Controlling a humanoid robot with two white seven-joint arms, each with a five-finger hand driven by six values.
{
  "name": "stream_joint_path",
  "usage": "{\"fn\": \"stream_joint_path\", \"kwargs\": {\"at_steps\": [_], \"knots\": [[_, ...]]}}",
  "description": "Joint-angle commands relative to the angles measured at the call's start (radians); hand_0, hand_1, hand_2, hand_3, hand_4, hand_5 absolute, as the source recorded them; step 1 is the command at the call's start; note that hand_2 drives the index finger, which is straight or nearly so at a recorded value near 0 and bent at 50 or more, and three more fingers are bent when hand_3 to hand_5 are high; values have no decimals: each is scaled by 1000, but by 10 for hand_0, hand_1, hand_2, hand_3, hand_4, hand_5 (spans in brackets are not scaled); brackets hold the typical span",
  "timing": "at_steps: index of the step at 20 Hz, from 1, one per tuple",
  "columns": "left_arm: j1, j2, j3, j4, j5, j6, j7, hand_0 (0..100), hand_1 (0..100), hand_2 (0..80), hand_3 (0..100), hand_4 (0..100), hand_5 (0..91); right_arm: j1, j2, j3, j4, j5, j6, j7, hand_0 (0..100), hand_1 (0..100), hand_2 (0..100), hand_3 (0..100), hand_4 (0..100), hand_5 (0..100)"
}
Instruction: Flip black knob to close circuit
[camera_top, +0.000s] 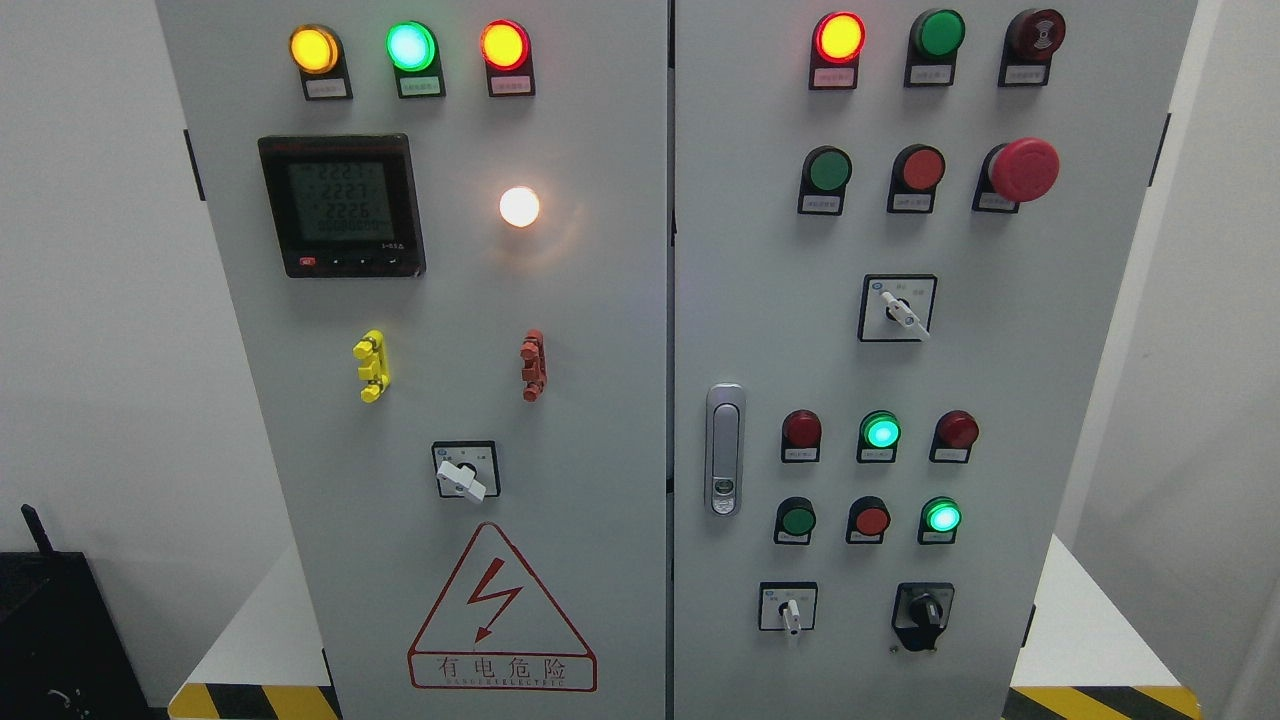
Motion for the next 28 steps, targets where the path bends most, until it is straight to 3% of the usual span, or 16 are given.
{"fn": "stream_joint_path", "kwargs": {"at_steps": [1, 18, 22, 28], "knots": [[34, 1, 11, -34, 8, 0, 0, 0, 0, 0, 49, 27, 0, -66, -1, 77, 32, 77, 39, -4, 0, 0, 897, 1000, 767, 822], [34, 1, 11, -34, 8, 0, 0, 0, 0, 0, 49, 28, 0, -230, -11, 69, 270, 63, 88, -34, 0, 0, 901, 1000, 771, 822], [34, 1, 11, -34, 8, 0, 0, 0, 0, 0, 52, 27, 0, -249, -50, 46, 295, 55, 93, -34, 0, 0, 900, 1000, 771, 822], [34, -1, 11, -34, 8, 0, 0, 0, 0, 0, 50, 28, 0, -269, -68, 22, 304, 17, 94, -34, 0, 0, 899, 1000, 771, 822]]}}
